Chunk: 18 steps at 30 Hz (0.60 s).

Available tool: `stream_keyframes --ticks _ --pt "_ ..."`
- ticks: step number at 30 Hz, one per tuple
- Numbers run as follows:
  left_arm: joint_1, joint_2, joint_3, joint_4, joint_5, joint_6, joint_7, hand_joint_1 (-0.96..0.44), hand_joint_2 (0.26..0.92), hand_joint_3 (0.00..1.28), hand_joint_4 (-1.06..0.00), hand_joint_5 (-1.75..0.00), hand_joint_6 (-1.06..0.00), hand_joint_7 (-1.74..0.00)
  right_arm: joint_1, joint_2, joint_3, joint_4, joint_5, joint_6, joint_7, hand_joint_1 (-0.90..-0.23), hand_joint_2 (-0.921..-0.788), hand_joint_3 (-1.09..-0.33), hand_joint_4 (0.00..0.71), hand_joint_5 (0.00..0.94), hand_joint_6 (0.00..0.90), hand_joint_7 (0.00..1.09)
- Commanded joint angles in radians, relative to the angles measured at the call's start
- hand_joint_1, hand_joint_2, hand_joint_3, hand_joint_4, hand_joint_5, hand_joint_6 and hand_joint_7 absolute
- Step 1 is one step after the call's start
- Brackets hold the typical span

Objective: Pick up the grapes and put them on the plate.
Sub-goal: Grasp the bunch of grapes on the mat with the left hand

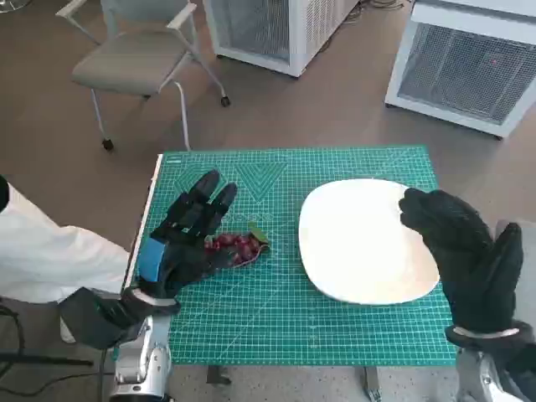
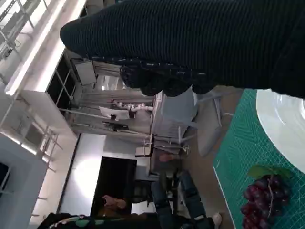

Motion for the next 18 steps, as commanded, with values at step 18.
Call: stream_keyframes --ticks 18 --pt "0.001 0.028 0.002 0.008 0.004 -0.007 -0.027 -0.22 0.921 0.06 -0.3 0.0 -0.38 0.0 0.008 0.002 0.0 0.014 0.001 0.007 0.004 -0.332 -0.921 -0.604 0.423 0.888 0.232 1.03"
